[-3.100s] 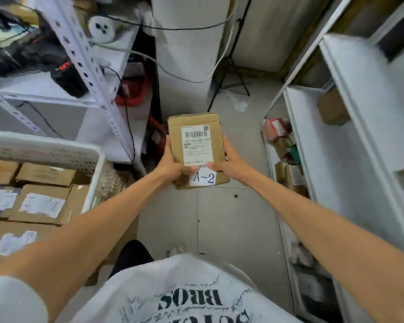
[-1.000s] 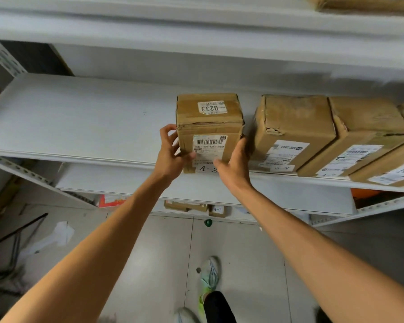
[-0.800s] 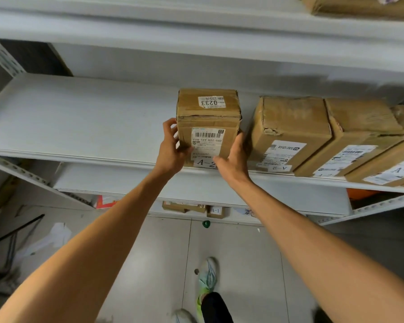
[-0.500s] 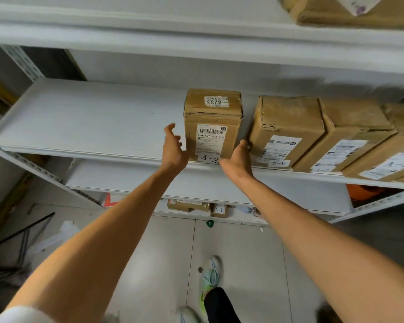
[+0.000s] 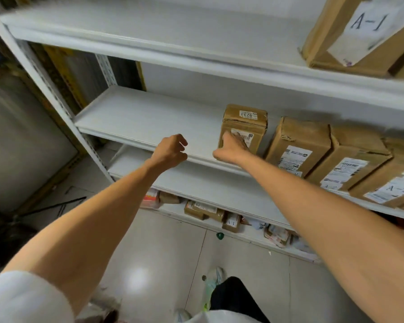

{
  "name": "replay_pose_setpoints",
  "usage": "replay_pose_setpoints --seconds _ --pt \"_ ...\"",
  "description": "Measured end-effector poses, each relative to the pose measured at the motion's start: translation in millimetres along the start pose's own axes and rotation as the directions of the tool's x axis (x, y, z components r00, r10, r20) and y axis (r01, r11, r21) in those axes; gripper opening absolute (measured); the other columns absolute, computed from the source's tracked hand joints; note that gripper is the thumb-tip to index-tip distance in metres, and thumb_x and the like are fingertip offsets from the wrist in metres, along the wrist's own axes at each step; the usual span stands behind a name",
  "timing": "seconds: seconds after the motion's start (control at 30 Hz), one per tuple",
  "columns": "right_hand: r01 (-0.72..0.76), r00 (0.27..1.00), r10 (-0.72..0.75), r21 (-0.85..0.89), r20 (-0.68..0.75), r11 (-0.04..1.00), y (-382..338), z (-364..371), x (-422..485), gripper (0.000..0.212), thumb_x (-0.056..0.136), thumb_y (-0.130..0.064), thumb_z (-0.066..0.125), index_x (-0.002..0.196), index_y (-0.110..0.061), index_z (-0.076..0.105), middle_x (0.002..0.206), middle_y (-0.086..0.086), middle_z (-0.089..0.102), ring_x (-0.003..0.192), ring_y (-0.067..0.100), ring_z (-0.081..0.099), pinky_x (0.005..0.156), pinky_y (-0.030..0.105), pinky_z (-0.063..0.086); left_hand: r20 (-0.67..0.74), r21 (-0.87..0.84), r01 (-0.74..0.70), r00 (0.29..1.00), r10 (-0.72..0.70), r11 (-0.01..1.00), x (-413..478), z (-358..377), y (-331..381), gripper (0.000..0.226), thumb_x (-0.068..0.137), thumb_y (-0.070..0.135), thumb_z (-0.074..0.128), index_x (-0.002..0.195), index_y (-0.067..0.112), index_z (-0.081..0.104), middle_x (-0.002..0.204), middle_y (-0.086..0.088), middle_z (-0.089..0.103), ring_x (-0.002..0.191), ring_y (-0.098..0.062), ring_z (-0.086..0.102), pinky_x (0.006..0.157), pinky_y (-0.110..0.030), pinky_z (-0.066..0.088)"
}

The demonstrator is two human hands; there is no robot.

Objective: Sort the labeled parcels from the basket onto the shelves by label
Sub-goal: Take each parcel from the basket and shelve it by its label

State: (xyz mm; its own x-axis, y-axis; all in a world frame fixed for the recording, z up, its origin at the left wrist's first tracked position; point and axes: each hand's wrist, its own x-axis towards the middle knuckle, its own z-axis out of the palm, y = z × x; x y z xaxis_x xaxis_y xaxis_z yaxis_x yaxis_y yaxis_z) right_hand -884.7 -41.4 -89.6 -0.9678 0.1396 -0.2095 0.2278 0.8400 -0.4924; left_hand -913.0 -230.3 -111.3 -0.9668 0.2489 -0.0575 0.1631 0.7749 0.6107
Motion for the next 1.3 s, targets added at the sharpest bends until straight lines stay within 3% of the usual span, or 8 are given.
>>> replay_pose_setpoints --seconds 0.13,0.3,0.63,0.73,0.9,1.1,1.17,1.3 --pt "0.256 0.964 -0.244 -0.122 0.108 0.959 -53 4 -2 0.053 0.079 -0.02 0.064 0.127 -0.006 0.048 0.129 0.015 0.047 0.118 0.031 0.047 0.094 0.035 0.044 -0.057 0.092 0.065 0.997 -0.06 0.994 -25 -44 -20 0.037 0.078 0.011 0.072 0.114 0.011 0.061 0.108 -0.009 0.067 0.099 -0.027 0.063 0.085 -0.037 0.053" --pt "0.523 0.841 -0.479 -0.15 0.25 0.839 -113 24 -9 0.055 0.075 -0.02 0.069 0.126 -0.01 0.051 0.126 0.01 0.05 0.114 0.026 0.048 0.091 0.034 0.045 -0.159 0.181 0.207 0.971 -0.179 0.961 -64 -91 -43 0.034 0.082 0.009 0.069 0.115 0.011 0.06 0.112 -0.008 0.064 0.099 -0.024 0.061 0.086 -0.037 0.053" --pt "0.896 0.404 -0.765 -0.049 0.502 0.441 -194 57 -60 0.059 0.078 -0.027 0.071 0.13 -0.01 0.05 0.128 0.009 0.052 0.115 0.025 0.052 0.095 0.039 0.049 -0.379 0.05 0.637 0.725 -0.575 0.77 -200 -123 -62 0.03 0.079 0.017 0.07 0.108 0.016 0.063 0.102 -0.001 0.066 0.096 -0.019 0.062 0.082 -0.031 0.051" --pt "0.952 0.233 -0.778 0.025 0.584 0.304 -206 74 -91 0.058 0.078 -0.026 0.071 0.13 -0.011 0.051 0.126 0.009 0.054 0.114 0.025 0.054 0.092 0.035 0.051 -0.442 -0.052 0.733 0.593 -0.674 0.679 -261 -109 -54 0.028 0.079 0.017 0.071 0.106 0.016 0.065 0.1 0.0 0.066 0.095 -0.019 0.062 0.085 -0.035 0.053" --pt "0.976 -0.139 -0.722 0.217 0.677 0.015 -217 101 -185 0.06 0.08 -0.021 0.07 0.134 -0.008 0.049 0.126 0.01 0.052 0.114 0.026 0.052 0.091 0.034 0.048 -0.518 -0.207 0.848 0.329 -0.79 0.489 -385 -69 -18 0.027 0.076 0.014 0.071 0.102 0.011 0.067 0.093 -0.003 0.067 0.091 -0.021 0.065 0.083 -0.037 0.054" --pt "0.889 -0.456 -0.583 0.377 0.673 -0.26 -199 123 -325 0.064 0.078 -0.028 0.073 0.134 -0.007 0.048 0.13 0.01 0.053 0.119 0.029 0.051 0.087 0.025 0.041 -0.505 -0.344 0.917 0.003 -0.863 0.204 -527 -5 62 0.025 0.077 0.018 0.07 0.101 0.014 0.066 0.099 -0.004 0.068 0.091 -0.021 0.063 0.081 -0.035 0.053" --pt "0.836 -0.548 -0.532 0.435 0.645 -0.334 -185 123 -371 0.056 0.076 -0.026 0.074 0.123 -0.005 0.054 0.122 0.012 0.059 0.11 0.031 0.056 0.089 0.033 0.048 -0.486 -0.382 0.915 -0.081 -0.87 0.129 -570 20 91 0.022 0.078 0.016 0.07 0.099 0.012 0.064 0.097 -0.004 0.065 0.092 -0.023 0.062 0.076 -0.034 0.051" --pt "0.711 -0.7 -0.393 0.533 0.596 -0.459 -149 119 -453 0.028 0.075 -0.021 0.072 0.09 -0.007 0.052 0.088 0.007 0.054 0.084 0.027 0.053 0.06 0.031 0.042 -0.441 -0.49 0.871 -0.284 -0.851 -0.036 -641 67 148 0.022 0.081 0.013 0.069 0.102 0.007 0.065 0.101 -0.008 0.066 0.093 -0.023 0.062 0.079 -0.034 0.051"
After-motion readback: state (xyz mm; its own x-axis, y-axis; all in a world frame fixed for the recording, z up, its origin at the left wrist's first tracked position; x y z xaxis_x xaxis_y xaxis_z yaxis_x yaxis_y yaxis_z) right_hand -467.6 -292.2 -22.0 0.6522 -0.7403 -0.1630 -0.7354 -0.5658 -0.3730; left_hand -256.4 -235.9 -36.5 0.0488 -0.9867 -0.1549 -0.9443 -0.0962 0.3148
